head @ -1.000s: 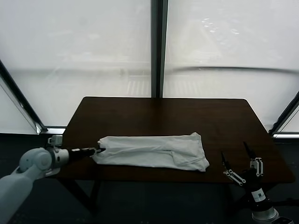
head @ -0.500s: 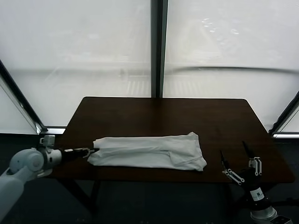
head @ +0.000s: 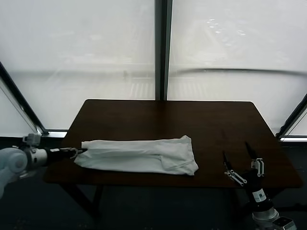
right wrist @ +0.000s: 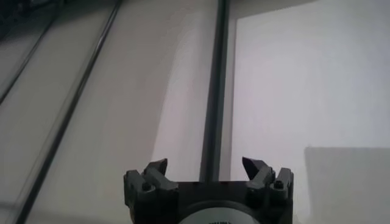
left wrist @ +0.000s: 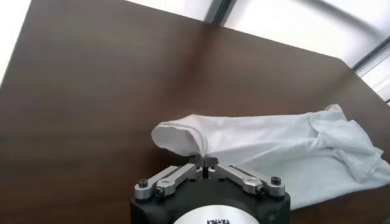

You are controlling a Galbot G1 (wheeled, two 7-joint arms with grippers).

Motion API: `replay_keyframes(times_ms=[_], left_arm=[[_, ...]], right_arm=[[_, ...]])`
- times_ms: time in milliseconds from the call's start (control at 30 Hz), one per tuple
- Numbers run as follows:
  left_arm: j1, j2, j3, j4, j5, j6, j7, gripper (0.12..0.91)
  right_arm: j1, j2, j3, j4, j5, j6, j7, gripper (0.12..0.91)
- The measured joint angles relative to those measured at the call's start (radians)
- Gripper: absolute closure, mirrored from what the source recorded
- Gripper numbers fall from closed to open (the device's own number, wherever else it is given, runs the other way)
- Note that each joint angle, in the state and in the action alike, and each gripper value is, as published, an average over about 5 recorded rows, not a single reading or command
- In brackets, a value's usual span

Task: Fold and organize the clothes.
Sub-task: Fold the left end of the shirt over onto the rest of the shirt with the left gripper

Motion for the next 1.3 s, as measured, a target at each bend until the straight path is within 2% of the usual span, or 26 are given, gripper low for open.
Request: replay_keyframes(times_ms=[167, 267, 500, 633, 867, 1300], left_arm=[[0.018, 0.075, -0.056, 0.021, -0.019, 0.0, -0.001, 0.876], [0.026, 0.114, -0.087, 0.027, -0.034, 0.0, -0.016, 0.876], [0.057, 0.123, -0.13, -0.047, -0.012, 0.0, -0.116, 0.876], [0.055, 0.086, -0.121, -0.13, -0.007, 0.0, -0.176, 0.876], [0.019, -0.026, -0.077, -0.254, -0.044, 0.0, -0.252, 0.876], [-0.044, -0.263, 0.034, -0.282, 0.018, 0.0, -0.283, 0.876]], right_arm=[[0.026, 0.0, -0.021, -0.011, 0.004, -0.001, 0.005, 0.118], [0.036, 0.0, -0.03, -0.014, 0.006, -0.002, 0.006, 0.118], [0.033, 0.001, -0.026, 0.0, 0.01, -0.004, 0.008, 0.118], [0.021, 0.004, -0.014, 0.01, 0.01, -0.005, 0.008, 0.118], [-0.013, 0.033, 0.009, 0.032, -0.011, -0.006, 0.006, 0.118], [-0.082, 0.126, 0.053, 0.081, -0.076, -0.018, 0.007, 0.118]])
